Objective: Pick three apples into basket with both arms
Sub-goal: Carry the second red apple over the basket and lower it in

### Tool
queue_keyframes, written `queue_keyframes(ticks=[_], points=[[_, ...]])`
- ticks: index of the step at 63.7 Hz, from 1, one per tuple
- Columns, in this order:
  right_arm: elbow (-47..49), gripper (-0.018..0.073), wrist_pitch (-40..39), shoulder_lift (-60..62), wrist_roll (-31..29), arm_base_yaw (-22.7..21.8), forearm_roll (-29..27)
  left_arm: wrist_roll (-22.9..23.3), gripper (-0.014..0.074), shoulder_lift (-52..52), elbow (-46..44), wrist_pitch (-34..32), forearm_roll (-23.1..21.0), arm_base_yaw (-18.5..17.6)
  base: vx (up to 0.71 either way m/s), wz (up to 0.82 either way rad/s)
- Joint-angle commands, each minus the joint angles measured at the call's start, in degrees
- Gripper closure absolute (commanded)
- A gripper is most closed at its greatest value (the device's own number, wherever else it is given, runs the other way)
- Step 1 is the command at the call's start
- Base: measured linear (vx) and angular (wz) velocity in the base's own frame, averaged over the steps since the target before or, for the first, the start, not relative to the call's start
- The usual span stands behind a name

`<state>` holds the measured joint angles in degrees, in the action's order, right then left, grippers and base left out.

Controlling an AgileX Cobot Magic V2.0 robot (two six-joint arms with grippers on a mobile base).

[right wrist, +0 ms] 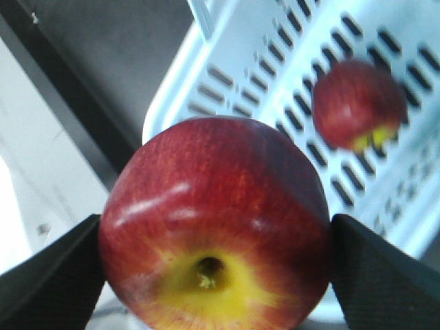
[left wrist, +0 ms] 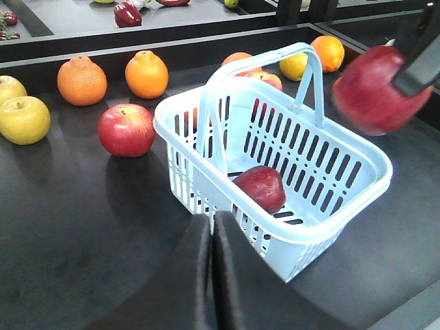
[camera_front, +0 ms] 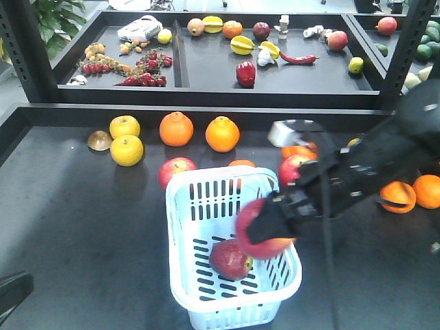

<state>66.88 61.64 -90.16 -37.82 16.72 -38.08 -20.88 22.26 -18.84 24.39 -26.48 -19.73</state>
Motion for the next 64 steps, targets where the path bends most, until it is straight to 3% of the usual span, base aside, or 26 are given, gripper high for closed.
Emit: queue_keyframes(ticks=[1,8,27,35,47,54,64], points=[[1.3,0.0564,-7.73,1.13,-2.22,3.08,-2.98,0.5,0.0602,0.32,-1.38,-3.18,-1.19,-0.14,0.0,0.0],[1.3,0.0564,-12.6,-0.71,-1.79,5.34,-3.25,0.5,0.0602,0.32,-1.38,-3.18,-1.19,-0.14,0.0,0.0],[1.3,0.0529,-14.27,-7.83,-1.0,6.04,-3.18,0.5,0.0602,0.32,-1.38,-3.18,-1.19,-0.14,0.0,0.0],[1.3,0.0392,-14.64,-9.96,-1.31,6.04,-3.03,0.5,0.0602,0.32,-1.38,-3.18,-1.24,-0.14,0.0,0.0],[1.3,0.0006,-17.04,-10.35,-1.61,6.04,-3.12,0.5,0.0602,0.32,-1.38,-3.18,-1.24,-0.14,0.0,0.0],[1.3,-0.016,-17.49,-10.35,-1.61,6.04,-2.64,0.5,0.0602,0.32,-1.38,-3.18,-1.24,-0.14,0.0,0.0],[1.43,-0.0162,-17.21,-10.35,-2.4,6.04,-2.46,0.5,0.0602,0.32,-1.38,-3.18,-1.24,-0.14,0.0,0.0]])
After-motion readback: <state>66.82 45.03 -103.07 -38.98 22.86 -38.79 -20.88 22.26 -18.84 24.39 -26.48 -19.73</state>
